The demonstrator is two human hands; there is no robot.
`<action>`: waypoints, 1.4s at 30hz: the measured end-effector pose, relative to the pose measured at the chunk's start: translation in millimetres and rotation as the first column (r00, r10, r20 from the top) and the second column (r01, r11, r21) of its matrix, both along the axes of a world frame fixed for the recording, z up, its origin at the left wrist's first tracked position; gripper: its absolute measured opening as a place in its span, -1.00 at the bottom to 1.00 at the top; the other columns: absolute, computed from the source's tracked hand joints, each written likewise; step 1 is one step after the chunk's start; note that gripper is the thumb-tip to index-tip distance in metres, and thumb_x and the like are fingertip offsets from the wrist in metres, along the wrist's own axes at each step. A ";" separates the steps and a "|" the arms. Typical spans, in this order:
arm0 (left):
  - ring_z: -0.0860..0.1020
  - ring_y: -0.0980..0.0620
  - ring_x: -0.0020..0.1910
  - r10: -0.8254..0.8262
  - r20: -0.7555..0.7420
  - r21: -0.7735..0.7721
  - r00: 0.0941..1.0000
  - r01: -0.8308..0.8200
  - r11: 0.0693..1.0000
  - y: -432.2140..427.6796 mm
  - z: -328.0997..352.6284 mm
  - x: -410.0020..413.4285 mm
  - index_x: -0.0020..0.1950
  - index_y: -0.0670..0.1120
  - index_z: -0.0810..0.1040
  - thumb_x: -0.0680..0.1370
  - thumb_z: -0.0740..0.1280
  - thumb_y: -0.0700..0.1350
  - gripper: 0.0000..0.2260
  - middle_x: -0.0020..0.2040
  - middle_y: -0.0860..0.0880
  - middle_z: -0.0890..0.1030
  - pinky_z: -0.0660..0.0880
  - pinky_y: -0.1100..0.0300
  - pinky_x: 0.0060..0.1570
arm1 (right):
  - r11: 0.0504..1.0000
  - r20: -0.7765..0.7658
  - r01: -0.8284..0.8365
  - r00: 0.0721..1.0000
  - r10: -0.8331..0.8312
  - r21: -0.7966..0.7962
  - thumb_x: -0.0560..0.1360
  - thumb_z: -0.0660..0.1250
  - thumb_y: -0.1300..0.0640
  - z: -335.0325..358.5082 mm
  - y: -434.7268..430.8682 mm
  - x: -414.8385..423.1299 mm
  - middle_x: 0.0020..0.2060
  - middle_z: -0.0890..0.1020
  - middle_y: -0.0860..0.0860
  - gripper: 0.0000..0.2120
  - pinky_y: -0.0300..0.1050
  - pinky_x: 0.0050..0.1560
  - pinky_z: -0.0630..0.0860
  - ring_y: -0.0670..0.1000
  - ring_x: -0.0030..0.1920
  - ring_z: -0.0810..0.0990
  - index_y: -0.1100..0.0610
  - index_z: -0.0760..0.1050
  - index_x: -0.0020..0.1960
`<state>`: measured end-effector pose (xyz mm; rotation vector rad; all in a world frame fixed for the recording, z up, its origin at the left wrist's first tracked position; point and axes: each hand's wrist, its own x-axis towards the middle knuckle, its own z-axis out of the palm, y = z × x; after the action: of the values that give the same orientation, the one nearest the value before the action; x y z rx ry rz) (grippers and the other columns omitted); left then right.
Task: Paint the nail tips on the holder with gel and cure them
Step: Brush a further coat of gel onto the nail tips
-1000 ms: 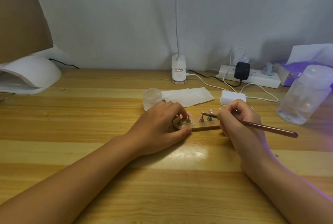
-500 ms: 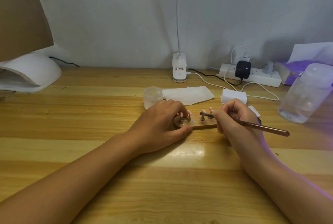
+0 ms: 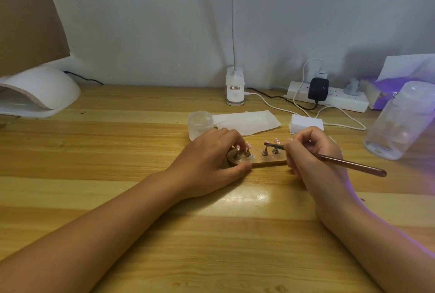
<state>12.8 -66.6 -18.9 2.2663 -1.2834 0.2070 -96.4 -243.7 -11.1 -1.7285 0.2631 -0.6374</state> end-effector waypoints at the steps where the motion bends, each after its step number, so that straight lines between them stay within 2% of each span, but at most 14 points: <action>1: 0.47 0.10 0.06 0.000 0.000 0.001 1.000 0.000 1.000 -0.1 0.1 0.0 0.17 0.07 0.48 0.52 0.30 0.22 -0.68 0.07 0.13 0.55 0.46 0.04 0.02 | 1.000 -0.002 -0.001 1.000 0.001 -0.008 0.51 0.34 0.16 0.1 0.5 0.1 -0.41 0.52 -0.03 -0.91 -0.33 -0.43 0.37 -0.16 -0.42 0.44 0.11 0.46 -0.16; 8: 0.46 0.10 0.06 0.000 0.003 0.006 1.000 0.000 1.000 -0.2 0.7 -0.5 0.17 0.08 0.48 0.52 0.29 0.23 -0.67 0.07 0.13 0.55 0.47 0.04 0.02 | 0.999 -0.043 -0.004 0.999 0.002 -0.054 0.52 0.36 0.13 0.7 1.6 -0.2 -0.37 0.53 0.04 -0.90 -0.11 -0.32 0.39 -0.07 -0.35 0.46 0.11 0.46 -0.13; 13: 0.47 0.11 0.06 -0.004 -0.004 0.010 1.000 0.004 1.000 -0.2 0.4 0.1 0.17 0.08 0.47 0.51 0.27 0.26 -0.65 0.07 0.14 0.55 0.48 0.04 0.01 | 1.000 -0.005 0.002 1.000 -0.002 -0.010 0.49 0.34 0.16 1.5 1.1 -1.2 -0.44 0.47 -0.05 -0.91 -0.29 -0.43 0.36 -0.14 -0.42 0.41 0.14 0.46 -0.16; 20: 0.48 0.12 0.06 -0.001 0.006 0.010 1.000 0.001 1.000 -0.5 -1.4 1.9 0.17 0.09 0.47 0.51 0.27 0.26 -0.66 0.07 0.15 0.55 0.48 0.04 0.01 | 1.000 -0.010 0.009 1.000 -0.009 -0.017 0.50 0.35 0.13 2.3 2.6 -1.6 -0.40 0.50 0.01 -0.89 -0.13 -0.32 0.37 -0.07 -0.37 0.43 0.14 0.45 -0.13; 24: 0.47 0.12 0.05 -0.004 0.000 0.005 1.000 0.004 1.000 -0.4 -0.7 1.3 0.16 0.09 0.47 0.52 0.28 0.25 -0.67 0.06 0.15 0.54 0.47 0.05 0.01 | 1.000 -0.008 0.006 1.000 -0.006 -0.027 0.47 0.34 0.15 3.9 3.0 -3.1 -0.40 0.46 0.01 -0.87 -0.12 -0.34 0.36 -0.05 -0.36 0.40 0.19 0.43 -0.15; 27: 0.46 0.12 0.05 0.000 0.001 0.007 1.000 0.000 1.000 -0.7 0.8 0.3 0.16 0.09 0.47 0.52 0.30 0.22 -0.69 0.06 0.15 0.54 0.47 0.08 0.01 | 1.000 0.010 0.018 1.000 -0.018 -0.003 0.48 0.33 0.19 5.6 3.4 -4.5 -0.39 0.43 0.02 -0.89 -0.16 -0.36 0.34 -0.06 -0.36 0.37 0.16 0.42 -0.19; 30: 0.43 0.16 -0.02 0.024 0.045 0.000 0.999 -0.024 1.000 -0.8 1.9 -2.0 0.10 0.12 0.44 0.50 0.31 0.19 -0.74 0.00 0.19 0.51 0.43 0.18 -0.10 | 0.999 0.036 0.018 0.999 -0.019 0.031 0.49 0.31 0.23 6.5 3.5 -5.0 -0.39 0.41 0.03 -0.88 -0.20 -0.39 0.30 -0.05 -0.36 0.35 0.14 0.42 -0.21; 33: 0.37 0.19 -0.09 0.083 0.058 0.013 0.995 -0.084 0.996 0.3 4.2 -3.5 0.03 0.15 0.39 0.38 0.19 0.22 -0.71 -0.07 0.20 0.46 0.31 0.29 -0.21 | 0.999 0.045 -0.006 0.999 0.004 0.044 0.51 0.30 0.26 6.7 2.8 -5.1 -0.41 0.43 0.00 -0.86 -0.26 -0.41 0.32 -0.07 -0.38 0.37 0.12 0.43 -0.21; 35: 0.36 0.17 -0.11 0.101 0.044 0.029 0.994 -0.103 0.994 0.7 5.1 -3.7 0.00 0.14 0.36 0.32 0.14 0.23 -0.68 -0.10 0.18 0.45 0.28 0.30 -0.24 | 0.998 0.053 -0.032 0.998 0.029 0.048 0.52 0.30 0.27 6.6 3.2 -4.7 -0.42 0.44 -0.01 -0.85 -0.29 -0.44 0.34 -0.10 -0.40 0.38 0.12 0.43 -0.21; 38: 0.37 0.14 -0.12 0.124 0.042 0.032 0.991 -0.126 0.992 0.2 4.9 -4.6 -0.01 0.12 0.34 0.33 0.17 0.20 -0.70 -0.12 0.16 0.43 0.32 0.26 -0.25 | 0.994 0.064 -0.089 0.994 0.085 0.062 0.52 0.31 0.28 6.2 3.9 -4.6 -0.45 0.46 -0.05 -0.83 -0.32 -0.45 0.38 -0.12 -0.42 0.41 0.10 0.42 -0.21; 40: 0.39 0.13 -0.09 0.129 0.037 0.010 0.991 -0.130 0.992 0.8 4.6 -4.9 0.03 0.10 0.35 0.36 0.21 0.15 -0.70 -0.09 0.17 0.43 0.37 0.24 -0.22 | 0.989 0.060 -0.129 0.990 0.124 0.072 0.53 0.31 0.27 7.0 4.7 -5.0 -0.46 0.47 -0.04 -0.81 -0.28 -0.44 0.39 -0.09 -0.42 0.41 0.08 0.43 -0.22; 42: 0.41 0.14 -0.03 0.111 0.067 -0.009 0.992 -0.110 0.994 0.8 5.0 -5.2 0.11 0.09 0.39 0.40 0.25 0.14 -0.68 -0.01 0.16 0.46 0.41 0.24 -0.15 | 0.983 0.043 -0.163 0.986 0.160 0.079 0.55 0.29 0.25 7.9 5.3 -4.4 -0.48 0.48 -0.05 -0.79 -0.08 -0.30 0.48 -0.07 -0.44 0.42 0.04 0.44 -0.23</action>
<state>7.6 -65.8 -13.9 2.3459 -1.1897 0.3289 -100.8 -238.4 -3.3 -1.6389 0.1199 -0.5317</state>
